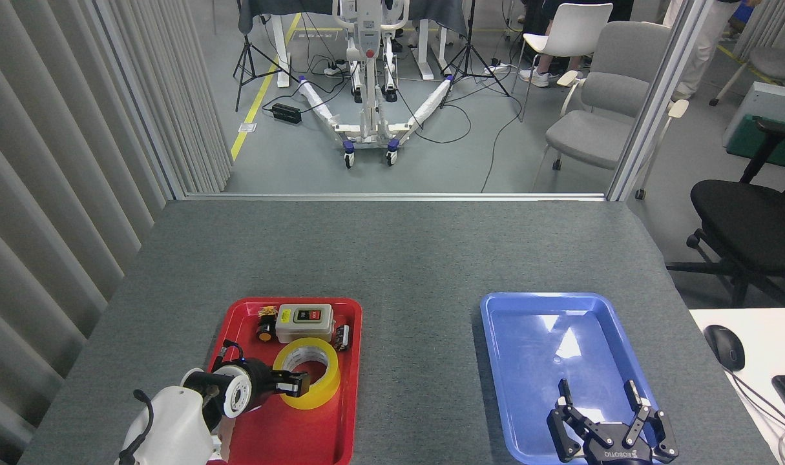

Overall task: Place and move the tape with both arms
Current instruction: 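Lower the left gripper onto the yellow tape roll and grasp it, then lift the tape roll with the left gripper toward the blue tray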

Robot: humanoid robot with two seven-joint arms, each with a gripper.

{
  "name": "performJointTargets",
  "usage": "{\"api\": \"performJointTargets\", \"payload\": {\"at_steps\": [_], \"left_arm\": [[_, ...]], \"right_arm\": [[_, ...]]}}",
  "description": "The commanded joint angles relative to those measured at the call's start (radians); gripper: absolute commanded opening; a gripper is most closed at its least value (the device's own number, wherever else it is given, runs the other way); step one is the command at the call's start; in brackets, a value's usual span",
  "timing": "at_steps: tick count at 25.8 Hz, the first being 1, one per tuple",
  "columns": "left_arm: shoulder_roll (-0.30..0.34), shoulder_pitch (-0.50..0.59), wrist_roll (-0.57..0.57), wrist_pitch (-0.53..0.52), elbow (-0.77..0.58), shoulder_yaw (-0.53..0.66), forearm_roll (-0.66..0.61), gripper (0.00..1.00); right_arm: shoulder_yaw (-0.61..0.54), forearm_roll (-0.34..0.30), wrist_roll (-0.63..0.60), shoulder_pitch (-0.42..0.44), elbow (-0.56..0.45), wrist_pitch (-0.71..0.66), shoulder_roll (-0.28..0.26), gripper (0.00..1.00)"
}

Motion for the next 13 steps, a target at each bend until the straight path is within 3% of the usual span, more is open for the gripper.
{"api": "performJointTargets", "payload": {"at_steps": [1, 6, 13], "left_arm": [[0.000, 0.003, -0.004, -0.011, 0.002, 0.000, 0.000, 0.29], [-0.019, 0.004, -0.004, -0.014, 0.014, 0.000, 0.000, 0.00], [-0.027, -0.003, -0.001, -0.020, 0.014, 0.001, 0.001, 0.00]], "right_arm": [[0.000, 0.003, -0.002, -0.007, 0.001, 0.000, -0.006, 0.99], [0.000, 0.001, 0.002, -0.009, 0.001, 0.000, -0.006, 1.00], [0.000, -0.007, 0.009, -0.009, 0.001, -0.006, -0.026, 1.00]]}}
